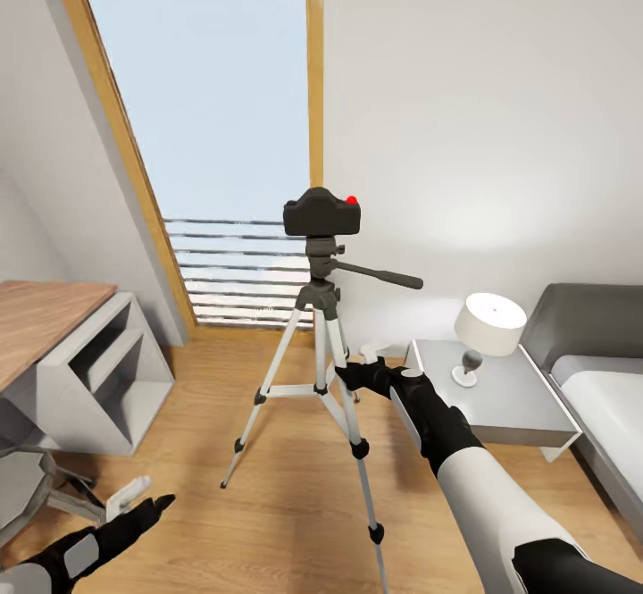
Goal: Attach the digital camera to the camera tripod in the bedroom.
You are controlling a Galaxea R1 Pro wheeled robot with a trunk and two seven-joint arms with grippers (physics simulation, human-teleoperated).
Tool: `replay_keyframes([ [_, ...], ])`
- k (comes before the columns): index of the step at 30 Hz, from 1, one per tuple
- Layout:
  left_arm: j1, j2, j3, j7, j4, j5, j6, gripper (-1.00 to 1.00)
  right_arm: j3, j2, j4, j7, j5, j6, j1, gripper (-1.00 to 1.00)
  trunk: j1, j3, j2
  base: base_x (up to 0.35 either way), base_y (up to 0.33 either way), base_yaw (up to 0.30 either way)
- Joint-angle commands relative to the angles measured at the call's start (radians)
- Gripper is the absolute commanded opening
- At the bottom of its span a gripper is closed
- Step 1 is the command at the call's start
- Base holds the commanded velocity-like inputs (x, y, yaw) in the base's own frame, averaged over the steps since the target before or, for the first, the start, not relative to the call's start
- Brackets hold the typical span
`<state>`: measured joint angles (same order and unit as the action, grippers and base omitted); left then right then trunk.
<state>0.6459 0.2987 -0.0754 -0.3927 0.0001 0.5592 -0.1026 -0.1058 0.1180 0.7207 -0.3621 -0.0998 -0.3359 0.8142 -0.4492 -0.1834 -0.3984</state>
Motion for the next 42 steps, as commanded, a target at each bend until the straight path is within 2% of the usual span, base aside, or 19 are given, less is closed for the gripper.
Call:
replay_keyframes([
  [1, -0.013, -0.005, -0.010, 0.023, 0.000, 0.025, 0.005, 1.00, 0.001, 0.000, -0.035, 0.005, -0.060, -0.002, 0.000, -1.00, -0.001, -0.002, -0.002, 0.000, 0.000, 0.000],
  [4, -0.044, -0.019, -0.010, 0.104, 0.000, 0.061, 0.032, 1.00, 0.001, 0.000, -0.035, 0.005, -0.060, -0.002, 0.000, -1.00, -0.001, -0.002, -0.002, 0.000, 0.000, 0.000],
  [6, -0.061, -0.030, -0.010, 0.158, 0.000, 0.075, 0.043, 1.00, 0.001, 0.000, -0.035, 0.006, -0.060, -0.002, 0.000, -1.00, -0.001, -0.002, -0.002, 0.000, 0.000, 0.000],
  [7, -0.079, -0.041, -0.010, 0.207, 0.000, 0.084, 0.051, 1.00, 0.001, 0.000, -0.035, 0.006, -0.060, -0.003, 0.000, -1.00, -0.001, -0.002, -0.002, 0.000, 0.000, 0.000],
  [9, -0.100, -0.052, -0.010, 0.247, 0.000, 0.091, 0.056, 1.00, 0.001, 0.000, -0.035, 0.006, -0.060, -0.003, 0.000, -1.00, -0.001, -0.002, -0.002, 0.000, 0.000, 0.000],
  [16, -0.177, -0.082, -0.010, 0.312, 0.000, 0.105, 0.058, 1.00, 0.001, 0.000, -0.035, 0.006, -0.060, -0.006, 0.000, -1.00, -0.001, -0.002, -0.002, 0.000, 0.000, 0.000],
  [19, -0.219, -0.125, -0.006, 0.331, 0.000, 0.099, 0.053, 1.00, 0.001, 0.000, -0.035, 0.006, -0.060, -0.007, 0.000, -1.00, -0.001, -0.002, -0.002, 0.000, 0.000, 0.000],
  [24, -0.272, -0.172, 0.000, 0.394, -0.001, 0.072, 0.049, 1.00, 0.001, 0.000, -0.035, 0.007, -0.059, -0.007, 0.000, -1.00, -0.001, -0.002, -0.002, 0.000, 0.000, 0.000],
  [27, -0.297, -0.194, 0.003, 0.486, 0.000, 0.021, 0.048, 1.00, 0.001, 0.001, -0.035, 0.007, -0.059, -0.008, 0.000, -1.00, -0.001, -0.002, -0.002, 0.000, 0.000, 0.000],
  [32, -0.317, -0.205, 0.004, 0.551, 0.000, -0.034, 0.047, 1.00, 0.001, 0.001, -0.035, 0.006, -0.060, -0.008, 0.000, -1.00, -0.001, -0.002, -0.002, 0.000, 0.000, 0.000],
  [40, -0.330, -0.210, 0.005, 0.580, -0.001, -0.063, 0.057, 1.00, 0.001, 0.002, -0.035, 0.007, -0.059, -0.009, 0.000, -1.00, -0.001, -0.002, -0.002, 0.000, 0.000, 0.000],
  [41, -0.330, -0.210, 0.005, 0.581, -0.001, -0.065, 0.058, 1.00, 0.001, 0.002, -0.035, 0.007, -0.059, -0.009, 0.000, 1.00, -0.001, -0.002, -0.002, 0.000, 0.000, 0.000],
  [42, -0.330, -0.210, 0.005, 0.582, -0.001, -0.067, 0.059, 1.00, 0.001, 0.002, -0.035, 0.007, -0.059, -0.009, 0.000, 1.00, -0.001, -0.002, -0.002, 0.000, 0.000, 0.000],
])
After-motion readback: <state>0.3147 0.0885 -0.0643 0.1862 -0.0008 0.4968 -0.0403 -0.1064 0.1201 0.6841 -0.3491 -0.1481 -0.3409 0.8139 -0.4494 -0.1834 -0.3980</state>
